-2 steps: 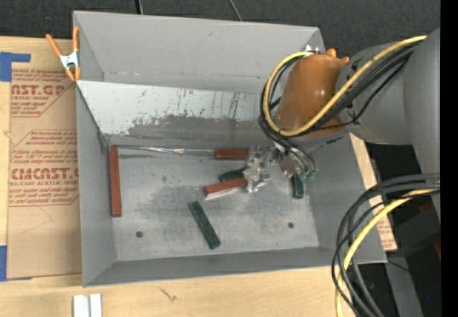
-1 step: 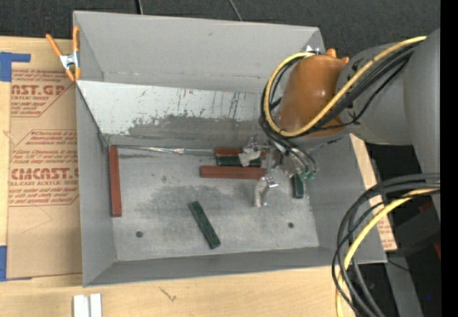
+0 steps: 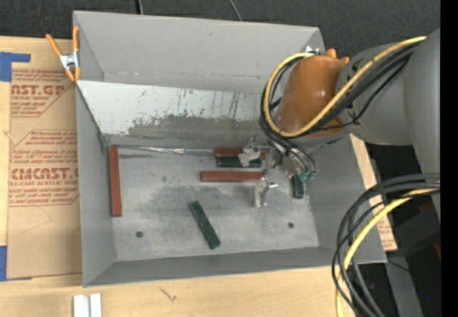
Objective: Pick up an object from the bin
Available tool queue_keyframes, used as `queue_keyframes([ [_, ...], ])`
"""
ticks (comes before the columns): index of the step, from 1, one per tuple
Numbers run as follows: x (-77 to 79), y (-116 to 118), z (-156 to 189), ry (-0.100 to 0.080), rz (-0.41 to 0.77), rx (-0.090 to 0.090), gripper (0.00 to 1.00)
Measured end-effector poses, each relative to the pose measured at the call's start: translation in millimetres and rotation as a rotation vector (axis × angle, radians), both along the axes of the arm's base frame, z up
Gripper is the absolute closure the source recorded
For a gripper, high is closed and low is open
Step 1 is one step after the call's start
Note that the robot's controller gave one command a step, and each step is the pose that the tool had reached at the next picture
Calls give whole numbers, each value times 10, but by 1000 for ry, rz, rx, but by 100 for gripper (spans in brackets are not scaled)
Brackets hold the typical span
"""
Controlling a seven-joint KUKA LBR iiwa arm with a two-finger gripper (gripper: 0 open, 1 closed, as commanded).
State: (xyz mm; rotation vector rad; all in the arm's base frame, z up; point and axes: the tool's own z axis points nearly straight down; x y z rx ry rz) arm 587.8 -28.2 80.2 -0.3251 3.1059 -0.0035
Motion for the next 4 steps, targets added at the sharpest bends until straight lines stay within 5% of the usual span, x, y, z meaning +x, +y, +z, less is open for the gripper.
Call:
queue_keyframes([
  [1,146,242,40,-13,-301,2,100],
  [2,67,261,-3,24,-298,0,0],
  [3,67,261,-3,24,-298,-1,0],
  [4,-149,432,-8,0,-778,11,100],
])
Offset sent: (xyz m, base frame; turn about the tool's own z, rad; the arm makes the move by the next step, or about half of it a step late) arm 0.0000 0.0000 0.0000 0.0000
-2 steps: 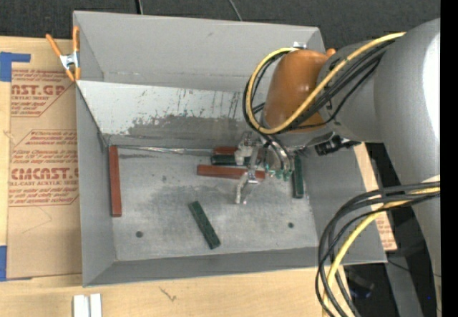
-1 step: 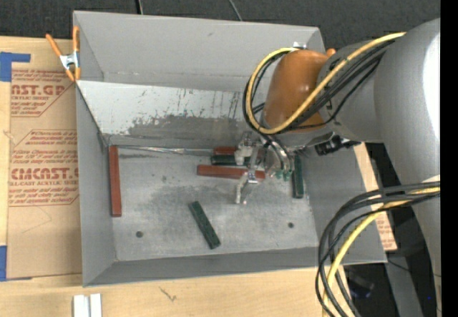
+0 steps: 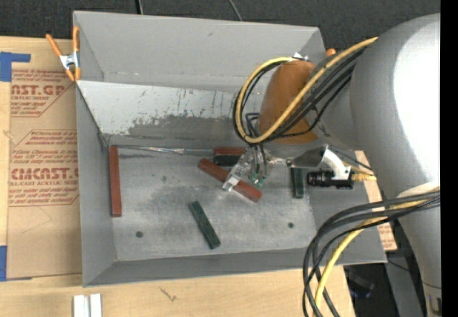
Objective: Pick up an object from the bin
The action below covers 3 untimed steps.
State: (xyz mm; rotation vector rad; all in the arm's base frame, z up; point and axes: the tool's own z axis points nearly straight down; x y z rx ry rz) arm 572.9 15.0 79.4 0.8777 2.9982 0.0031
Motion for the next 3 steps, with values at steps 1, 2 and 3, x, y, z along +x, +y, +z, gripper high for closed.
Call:
queue_keyframes([
  [1,0,0,0,0,0,0,100],
  [2,-90,-407,1044,17,34,2,100],
  [3,-90,-406,1044,17,34,2,100],
])
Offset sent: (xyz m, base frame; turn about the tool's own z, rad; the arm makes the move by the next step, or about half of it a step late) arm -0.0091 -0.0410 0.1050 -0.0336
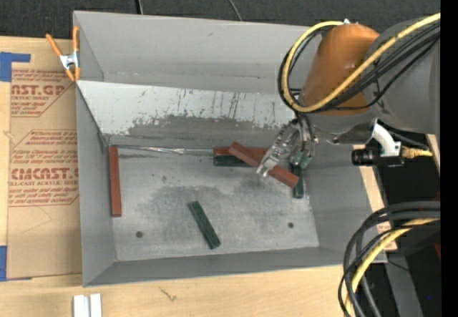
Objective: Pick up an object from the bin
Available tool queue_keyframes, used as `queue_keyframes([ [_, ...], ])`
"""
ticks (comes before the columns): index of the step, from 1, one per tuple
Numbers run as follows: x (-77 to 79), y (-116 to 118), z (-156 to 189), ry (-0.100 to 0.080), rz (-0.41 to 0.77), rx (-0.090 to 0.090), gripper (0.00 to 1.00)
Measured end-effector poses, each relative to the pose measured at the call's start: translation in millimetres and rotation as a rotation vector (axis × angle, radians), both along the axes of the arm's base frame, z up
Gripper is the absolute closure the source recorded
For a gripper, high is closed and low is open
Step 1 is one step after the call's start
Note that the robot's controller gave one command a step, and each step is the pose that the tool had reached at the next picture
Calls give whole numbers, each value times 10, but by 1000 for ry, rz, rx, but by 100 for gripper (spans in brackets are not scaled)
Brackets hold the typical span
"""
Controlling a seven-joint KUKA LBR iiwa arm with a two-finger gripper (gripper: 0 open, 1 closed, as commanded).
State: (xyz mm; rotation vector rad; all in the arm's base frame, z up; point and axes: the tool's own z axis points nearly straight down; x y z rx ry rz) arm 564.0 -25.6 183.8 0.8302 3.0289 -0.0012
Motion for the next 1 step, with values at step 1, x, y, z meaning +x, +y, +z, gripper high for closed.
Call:
queue_keyframes([
  [1,-98,-61,267,2,39,0,100],
])
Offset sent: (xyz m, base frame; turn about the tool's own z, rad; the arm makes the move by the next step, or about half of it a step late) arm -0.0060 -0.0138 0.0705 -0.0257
